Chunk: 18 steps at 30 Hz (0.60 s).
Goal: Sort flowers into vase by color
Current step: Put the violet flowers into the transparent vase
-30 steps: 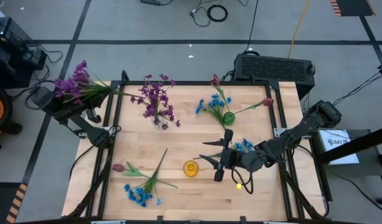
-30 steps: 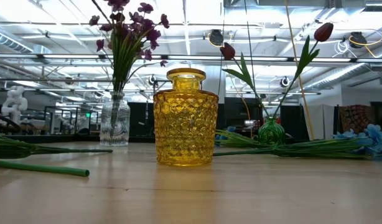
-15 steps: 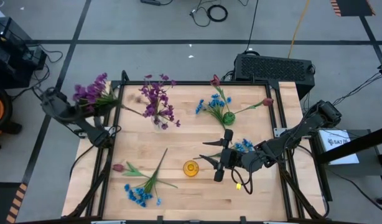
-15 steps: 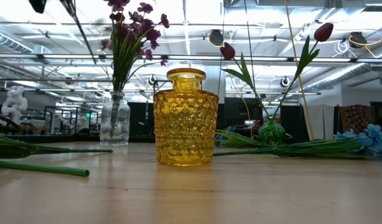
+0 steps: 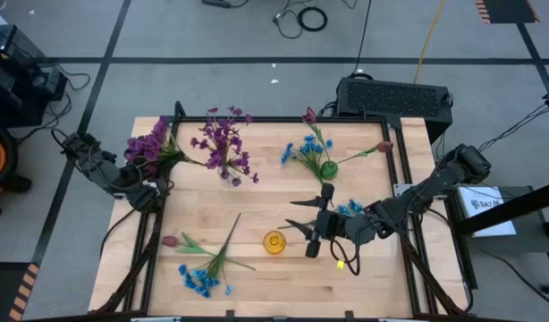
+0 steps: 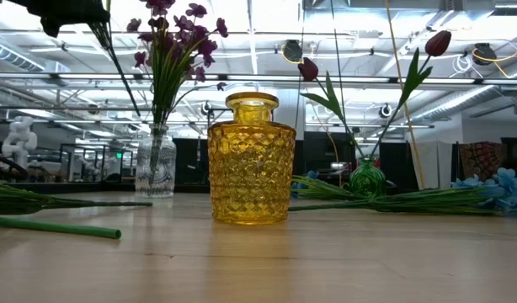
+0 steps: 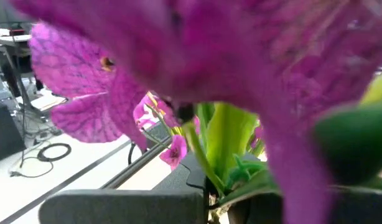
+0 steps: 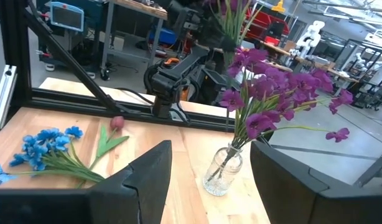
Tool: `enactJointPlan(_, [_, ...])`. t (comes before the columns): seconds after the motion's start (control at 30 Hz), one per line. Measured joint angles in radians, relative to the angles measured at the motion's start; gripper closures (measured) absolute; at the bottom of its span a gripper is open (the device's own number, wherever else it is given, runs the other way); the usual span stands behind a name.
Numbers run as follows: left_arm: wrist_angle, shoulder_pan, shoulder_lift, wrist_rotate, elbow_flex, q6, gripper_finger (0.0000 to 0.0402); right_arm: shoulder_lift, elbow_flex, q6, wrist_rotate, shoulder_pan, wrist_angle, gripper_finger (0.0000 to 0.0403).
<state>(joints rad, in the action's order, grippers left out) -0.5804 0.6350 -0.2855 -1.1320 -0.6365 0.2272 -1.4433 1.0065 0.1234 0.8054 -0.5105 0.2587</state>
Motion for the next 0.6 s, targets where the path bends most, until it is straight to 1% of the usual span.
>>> enactJointPlan(0.1, [0.009, 0.000, -0.001, -0.025, 0.028, 0.003, 0.0373, 0.000, 0.000, 0.000, 0.000, 0.006, 0.000, 0.0193])
enactJointPlan(0.2, [0.079, 0.000, -0.001, -0.052, 0.054, -0.011, 0.0373, 0.000, 0.000, 0.001, 0.000, 0.006, 0.002, 0.0193])
enactJointPlan(0.4, [0.229, 0.000, -0.002, -0.056, 0.068, -0.139, 0.0373, 0.000, 0.000, 0.019, 0.000, 0.006, 0.007, 0.0193])
enactJointPlan(0.6, [0.229, -0.001, -0.002, -0.057, 0.073, -0.162, 0.0373, 0.000, 0.000, 0.023, 0.000, 0.008, 0.015, 0.0193])
